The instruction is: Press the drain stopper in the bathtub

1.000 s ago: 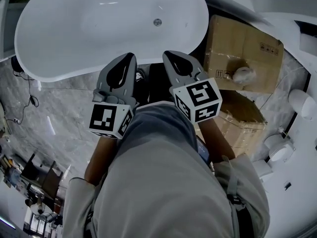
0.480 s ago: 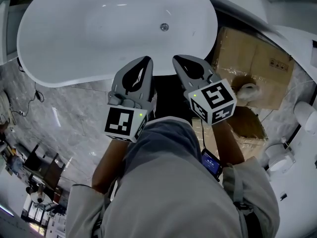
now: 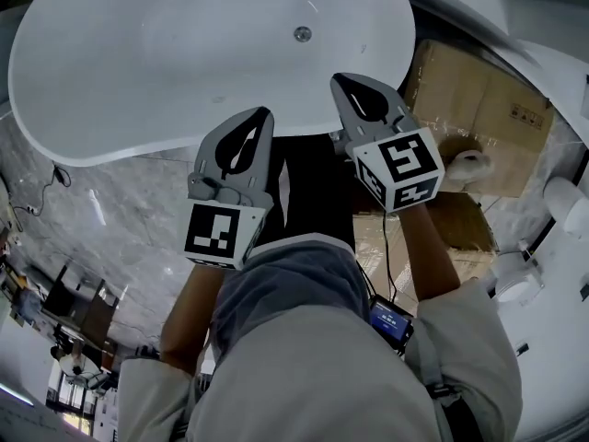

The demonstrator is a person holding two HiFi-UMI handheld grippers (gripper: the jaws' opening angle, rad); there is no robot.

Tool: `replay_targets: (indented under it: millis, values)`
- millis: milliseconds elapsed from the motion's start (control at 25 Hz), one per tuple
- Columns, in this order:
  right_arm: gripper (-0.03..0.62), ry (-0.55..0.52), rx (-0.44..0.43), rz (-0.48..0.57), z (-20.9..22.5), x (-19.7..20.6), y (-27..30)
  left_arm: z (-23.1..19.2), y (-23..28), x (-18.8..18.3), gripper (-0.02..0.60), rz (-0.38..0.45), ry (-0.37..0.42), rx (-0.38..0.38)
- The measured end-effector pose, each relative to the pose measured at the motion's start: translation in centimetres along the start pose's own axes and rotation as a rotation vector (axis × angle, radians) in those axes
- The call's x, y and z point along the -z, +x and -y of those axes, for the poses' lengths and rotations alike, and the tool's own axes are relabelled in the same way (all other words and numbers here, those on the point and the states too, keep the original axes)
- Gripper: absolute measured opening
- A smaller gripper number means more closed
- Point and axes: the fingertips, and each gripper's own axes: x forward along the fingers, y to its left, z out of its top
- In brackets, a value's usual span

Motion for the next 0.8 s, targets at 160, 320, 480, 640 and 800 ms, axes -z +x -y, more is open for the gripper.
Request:
replay_targets:
  millis: [160, 320, 480, 640, 800]
  values:
    - [-0.014, 0.023, -0.013, 0.012, -0.1, 1.3, 2.5, -3.5, 0.8, 1.2, 0.000, 0.038, 0.030, -0.048]
    - [-0.015, 0.060, -0.026, 0.025, -0.2, 3.2, 3.6, -5.1, 1.5, 2.4, 0.000, 0.075, 0.065, -0.050]
    - [-0.015, 0.032, 0.021, -0.014, 0.6, 5.1, 4.9, -6.4, 2.0, 3.7, 0.000, 0.071, 0.063, -0.062]
    - [-0.008, -0.003, 0.068, -0.073, 2.0, 6.7, 6.2, -6.9, 2.9, 4.7, 0.000, 0.051, 0.058, -0.061]
    - [-0.006, -0.028, 0.063, -0.071, 2.9, 7.6, 7.9, -7.7, 4.5, 5.3, 0.000, 0.060, 0.046, -0.069]
